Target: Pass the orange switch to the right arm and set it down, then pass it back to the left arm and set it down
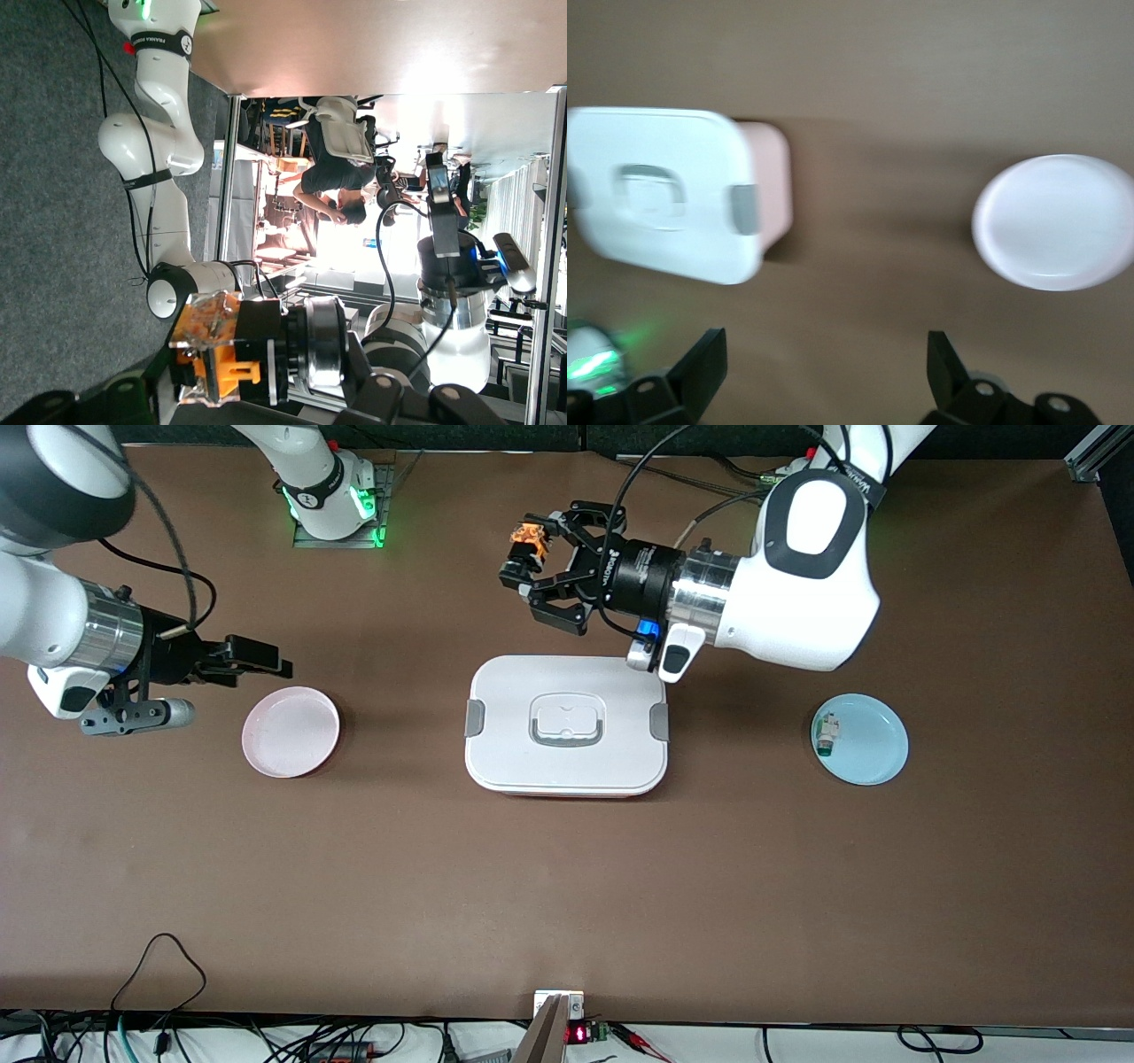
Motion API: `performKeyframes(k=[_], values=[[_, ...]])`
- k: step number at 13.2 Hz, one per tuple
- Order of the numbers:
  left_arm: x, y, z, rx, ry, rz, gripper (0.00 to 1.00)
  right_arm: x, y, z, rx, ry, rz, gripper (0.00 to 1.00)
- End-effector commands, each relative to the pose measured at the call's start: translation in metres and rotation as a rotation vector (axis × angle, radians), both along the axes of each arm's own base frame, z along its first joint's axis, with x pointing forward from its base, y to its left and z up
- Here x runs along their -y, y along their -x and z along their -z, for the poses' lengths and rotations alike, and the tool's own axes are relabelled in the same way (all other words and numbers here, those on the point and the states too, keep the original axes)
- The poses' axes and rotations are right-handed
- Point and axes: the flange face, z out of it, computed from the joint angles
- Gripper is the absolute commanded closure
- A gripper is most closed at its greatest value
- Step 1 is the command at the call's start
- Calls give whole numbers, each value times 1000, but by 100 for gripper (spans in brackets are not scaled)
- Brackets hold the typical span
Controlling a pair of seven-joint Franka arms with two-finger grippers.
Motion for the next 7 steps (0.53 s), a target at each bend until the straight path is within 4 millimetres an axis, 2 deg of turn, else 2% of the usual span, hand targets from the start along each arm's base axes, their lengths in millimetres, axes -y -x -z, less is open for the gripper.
performKeyframes(k=[1,3,5,7], values=[[2,-3,-8,-9,26,-11,96,-15,2,-6,-20,-163,27,0],[-3,-7,-9,-16,22,-23,96,-16,1,-5,-9,-325,11,0],[-7,-11,-11,-18,28,-30,96,-16,-2,10,-38,-583,69,0],[-9,-12,-15,-16,33,-31,96,-24,1,28,-51,-742,98,0]])
